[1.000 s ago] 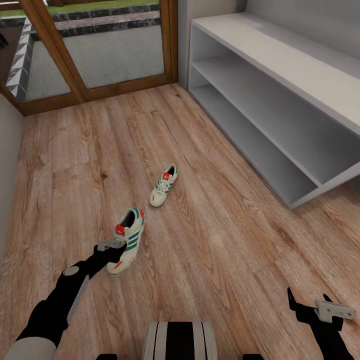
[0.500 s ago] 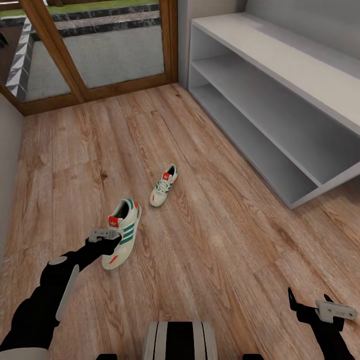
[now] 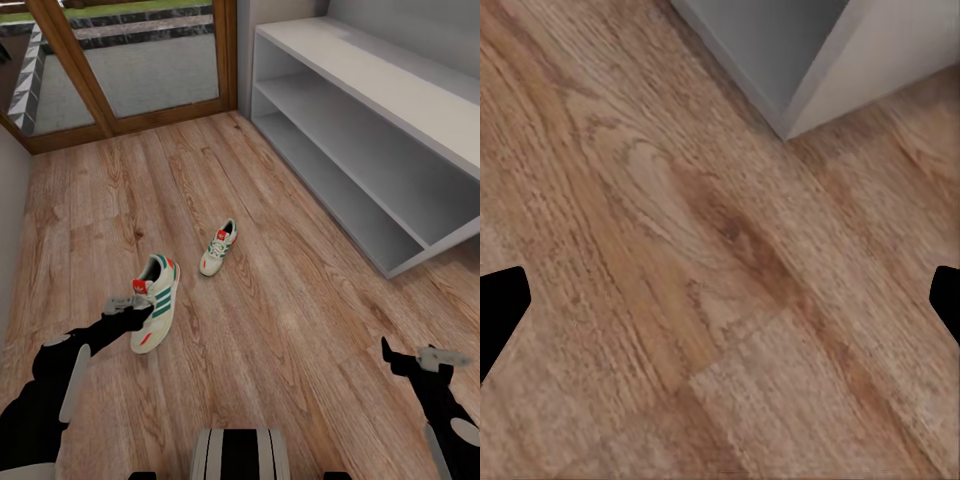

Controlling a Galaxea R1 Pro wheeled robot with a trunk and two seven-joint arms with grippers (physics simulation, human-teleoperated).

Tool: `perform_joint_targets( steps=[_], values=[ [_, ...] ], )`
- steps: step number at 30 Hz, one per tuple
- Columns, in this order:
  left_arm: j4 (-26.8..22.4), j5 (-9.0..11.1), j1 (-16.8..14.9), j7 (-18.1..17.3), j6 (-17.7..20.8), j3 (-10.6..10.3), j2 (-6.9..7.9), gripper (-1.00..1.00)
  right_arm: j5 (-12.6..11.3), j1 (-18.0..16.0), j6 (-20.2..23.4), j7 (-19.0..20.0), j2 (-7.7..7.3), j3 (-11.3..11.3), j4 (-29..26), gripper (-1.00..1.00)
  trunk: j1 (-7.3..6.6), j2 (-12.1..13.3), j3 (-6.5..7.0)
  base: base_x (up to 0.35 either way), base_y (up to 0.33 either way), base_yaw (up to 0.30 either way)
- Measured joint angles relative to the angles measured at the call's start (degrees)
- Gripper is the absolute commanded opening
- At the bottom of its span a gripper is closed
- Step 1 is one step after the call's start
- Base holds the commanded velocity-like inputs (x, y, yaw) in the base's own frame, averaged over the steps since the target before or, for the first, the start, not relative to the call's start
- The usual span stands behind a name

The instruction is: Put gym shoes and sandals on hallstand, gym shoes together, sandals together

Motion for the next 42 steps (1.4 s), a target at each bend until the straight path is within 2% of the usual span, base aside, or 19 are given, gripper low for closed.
perform_joint_targets(
  steps=[3,6,9,14,18,22,23,27,28,31,32,33,35,37,42],
  values=[
    [-0.90,0.30,0.01,0.04,0.27,0.25,0.01,-1.00,0.09,-3.39,5.67,-0.15,0.06,0.80,-0.94,1.00,0.00,0.00,0.00,0.000,0.000,0.000],
    [-1.40,0.39,0.00,0.11,0.44,0.55,0.01,-1.00,0.00,-5.18,8.71,-0.01,0.07,2.58,-1.52,1.00,0.00,0.00,0.00,0.000,0.000,0.000],
    [-1.66,0.45,0.00,0.20,0.87,0.65,0.01,-1.00,-0.06,-6.06,10.07,0.09,0.08,4.89,-1.84,1.00,0.00,0.00,0.00,0.000,0.000,0.000],
    [-1.81,0.39,-0.06,0.29,1.90,0.59,0.19,-1.00,-0.04,-6.06,10.81,0.83,-0.24,6.83,-2.09,1.00,0.00,0.00,0.00,0.028,0.000,0.000],
    [-1.88,0.18,-0.40,0.34,2.55,0.53,0.33,-1.00,0.08,-4.98,10.44,3.30,-0.98,7.20,-2.26,1.00,0.00,0.00,0.00,0.185,0.000,0.000],
    [-1.97,-0.01,-0.70,0.46,4.19,0.57,0.50,-1.00,0.16,-4.17,9.76,6.15,-2.86,5.81,-2.36,1.00,0.00,0.00,0.00,0.265,0.000,0.000],
    [-1.97,0.03,-0.70,0.46,4.22,0.57,0.50,-1.00,0.14,-4.16,9.76,6.18,-2.88,5.80,-2.36,1.00,0.00,0.00,0.00,0.263,0.000,0.000],
    [-2.03,-0.06,-1.08,0.57,6.29,0.60,0.59,-1.00,0.18,-3.41,9.43,9.64,-4.32,2.50,-2.41,1.00,0.00,0.00,0.00,0.165,0.000,0.000],
    [-2.06,-0.08,-1.20,0.60,6.88,0.62,0.61,-1.00,0.21,-3.20,9.36,12.13,-4.75,-0.06,-2.44,1.00,0.00,0.00,0.00,0.076,0.000,0.000],
    [-2.08,-0.08,-1.33,0.65,7.47,0.62,0.62,-1.00,0.19,-3.00,9.39,17.44,-5.11,-5.52,-2.48,1.00,0.00,0.00,0.00,0.043,0.000,0.000],
    [-2.09,-0.10,-1.40,0.68,7.86,0.63,0.63,-1.00,0.21,-2.91,9.61,25.53,-5.30,-12.49,-2.51,1.00,0.00,0.00,0.00,0.016,0.000,0.000],
    [-2.09,-0.07,-1.42,0.69,7.93,0.63,0.61,-1.00,0.20,-2.91,9.72,27.49,-5.33,-14.81,-2.52,1.00,0.00,0.00,0.00,0.013,0.000,0.000],
    [-2.09,-0.07,-1.44,0.69,8.01,0.61,0.56,-1.00,0.18,-2.97,10.08,29.99,-5.36,-17.31,-2.52,1.00,0.00,0.00,0.00,0.008,0.000,0.000],
    [-2.08,-0.04,-1.43,0.70,8.12,0.54,0.38,-1.00,0.19,-3.00,10.72,33.74,-5.25,-21.22,-2.53,1.00,0.00,0.00,0.00,0.001,0.000,0.000],
    [-1.94,-0.08,-1.38,0.87,7.92,0.84,0.43,-1.00,0.24,-2.98,11.05,34.51,-4.50,-20.95,-2.43,1.00,0.00,0.00,-0.01,0.000,0.000,0.068]
  ],
)
